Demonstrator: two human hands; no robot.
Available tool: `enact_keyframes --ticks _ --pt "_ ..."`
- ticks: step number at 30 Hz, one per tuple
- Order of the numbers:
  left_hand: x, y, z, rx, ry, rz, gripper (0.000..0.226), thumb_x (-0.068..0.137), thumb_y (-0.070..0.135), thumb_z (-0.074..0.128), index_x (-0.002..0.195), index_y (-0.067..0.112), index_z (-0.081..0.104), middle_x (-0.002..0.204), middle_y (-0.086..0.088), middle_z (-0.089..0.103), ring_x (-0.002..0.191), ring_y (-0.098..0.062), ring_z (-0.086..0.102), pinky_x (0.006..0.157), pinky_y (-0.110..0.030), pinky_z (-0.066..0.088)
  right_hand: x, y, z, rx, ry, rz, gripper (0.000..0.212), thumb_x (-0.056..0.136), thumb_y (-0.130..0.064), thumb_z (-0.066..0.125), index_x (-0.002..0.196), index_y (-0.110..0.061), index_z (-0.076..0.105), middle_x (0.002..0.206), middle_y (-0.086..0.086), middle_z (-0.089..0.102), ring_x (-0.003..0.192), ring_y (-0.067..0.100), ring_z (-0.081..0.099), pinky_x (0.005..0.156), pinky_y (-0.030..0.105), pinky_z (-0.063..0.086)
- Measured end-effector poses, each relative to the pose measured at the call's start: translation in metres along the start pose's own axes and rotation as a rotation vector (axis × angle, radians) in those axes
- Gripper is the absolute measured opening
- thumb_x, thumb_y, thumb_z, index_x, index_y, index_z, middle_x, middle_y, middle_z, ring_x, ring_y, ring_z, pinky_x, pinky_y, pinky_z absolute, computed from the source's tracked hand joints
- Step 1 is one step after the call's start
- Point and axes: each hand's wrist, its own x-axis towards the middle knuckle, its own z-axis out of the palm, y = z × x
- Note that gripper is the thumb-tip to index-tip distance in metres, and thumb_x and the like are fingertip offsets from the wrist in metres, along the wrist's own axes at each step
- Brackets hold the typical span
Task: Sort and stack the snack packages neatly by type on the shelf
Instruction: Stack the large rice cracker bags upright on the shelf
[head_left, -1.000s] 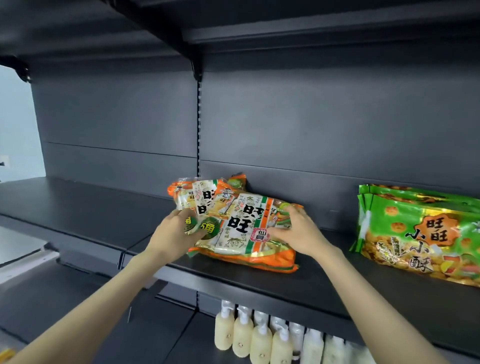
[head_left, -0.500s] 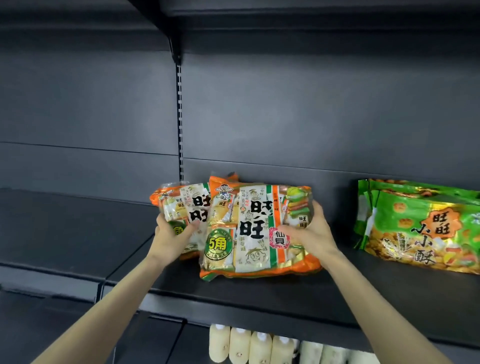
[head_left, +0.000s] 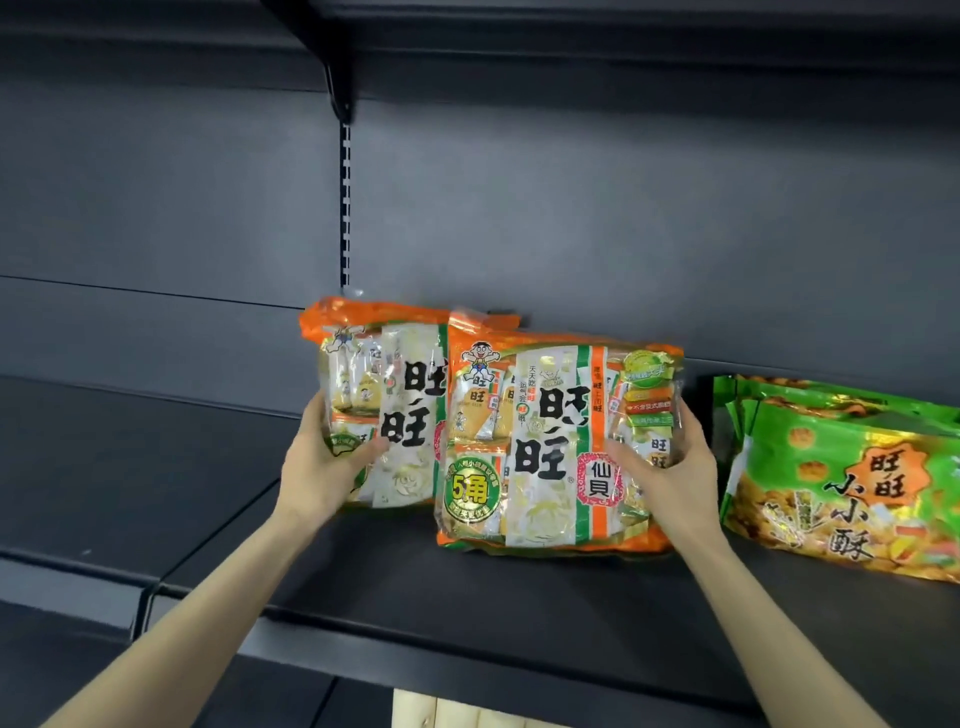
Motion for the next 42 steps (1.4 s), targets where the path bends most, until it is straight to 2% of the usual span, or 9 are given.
enact_keyframes --ticks 8,18,20,24,29,32,35,38,42 --pt "0.010 -0.006 0.008 -0.093 0.066 0.071 0.048 0.077 0.011 0.076 0.111 0.024 0.044 0.098 0.011 0.063 0.091 -0.006 0.062 0.080 -0.036 0.053 0.011 0.010 -0.005 0.039 0.058 -0.027 0.051 0.070 -0.023 0.082 0.114 -0.023 0.055 0.103 -0.006 0.068 0.096 0.013 0.066 0.088 0.043 0.054" --pt "0.045 0.001 0.045 -0.262 -0.187 -0.077 0.012 0.093 0.020 0.057 0.103 0.021 0.049 0.106 -0.005 0.064 0.093 -0.020 0.065 0.056 -0.023 0.050 0.031 0.012 -0.002 -0.005 0.135 -0.090 0.045 0.073 -0.023 0.079 0.109 -0.015 0.054 0.097 -0.005 0.066 0.088 0.007 0.062 0.078 0.027 0.048" --pt "0.050 0.001 0.053 -0.352 -0.305 -0.170 0.021 0.094 0.029 0.054 0.112 0.020 0.049 0.113 -0.004 0.062 0.093 -0.014 0.065 0.055 -0.021 0.051 0.032 0.016 -0.001 -0.011 0.135 -0.087 0.044 0.073 -0.023 0.079 0.109 -0.015 0.054 0.097 -0.005 0.066 0.088 0.006 0.063 0.076 0.024 0.048" --pt "0.058 -0.001 0.068 -0.251 -0.476 -0.135 0.057 0.084 0.042 0.064 0.128 0.017 0.039 0.125 0.006 0.052 0.103 0.003 0.052 0.079 -0.020 0.044 0.033 0.020 0.004 0.004 0.144 -0.082 0.040 0.075 -0.020 0.078 0.107 -0.016 0.055 0.095 -0.008 0.066 0.087 0.002 0.063 0.075 0.023 0.050" --pt "0.067 0.002 0.092 -0.207 -0.614 -0.088 0.084 0.068 0.034 0.082 0.129 0.036 0.024 0.123 0.015 0.047 0.109 -0.003 0.054 0.088 -0.022 0.046 0.041 0.013 0.018 -0.004 0.099 -0.119 0.031 0.078 -0.019 0.075 0.097 -0.027 0.053 0.094 -0.009 0.067 0.082 -0.005 0.065 0.073 0.021 0.051" --pt "0.068 0.000 0.104 -0.105 -0.473 -0.084 0.122 0.043 0.057 0.086 0.140 0.038 0.015 0.138 0.007 0.031 0.129 -0.013 0.037 0.108 -0.042 0.038 0.052 0.014 0.030 -0.058 0.030 -0.069 0.045 0.075 -0.025 0.078 0.108 -0.026 0.047 0.104 -0.008 0.064 0.092 0.002 0.064 0.084 0.031 0.054" --pt "0.062 -0.007 0.108 -0.003 -0.374 -0.129 0.140 0.035 0.068 0.079 0.148 0.024 0.007 0.145 0.000 0.024 0.139 -0.021 0.025 0.113 -0.049 0.030 0.060 0.027 0.033 -0.184 -0.141 0.120 0.099 0.058 -0.051 0.084 0.134 -0.034 0.021 0.132 -0.004 0.047 0.121 0.014 0.048 0.105 0.040 0.041" --pt "0.056 -0.017 0.108 -0.138 -0.407 -0.176 0.111 0.058 0.046 0.086 0.142 0.017 0.020 0.128 0.003 0.048 0.116 -0.014 0.052 0.092 -0.029 0.047 0.058 0.038 0.030 -0.058 -0.318 0.321 0.114 0.069 -0.033 0.082 0.146 -0.030 -0.001 0.132 -0.006 0.045 0.115 0.013 0.048 0.102 0.032 0.036" --pt "0.053 -0.023 0.105 -0.154 -0.541 -0.142 0.080 0.067 0.030 0.083 0.131 0.027 0.034 0.117 0.010 0.061 0.101 -0.002 0.060 0.077 -0.017 0.047 0.061 0.046 0.024 0.107 -0.462 0.392 0.112 0.061 -0.014 0.087 0.145 -0.034 0.015 0.122 -0.006 0.060 0.108 0.011 0.061 0.091 0.030 0.048"
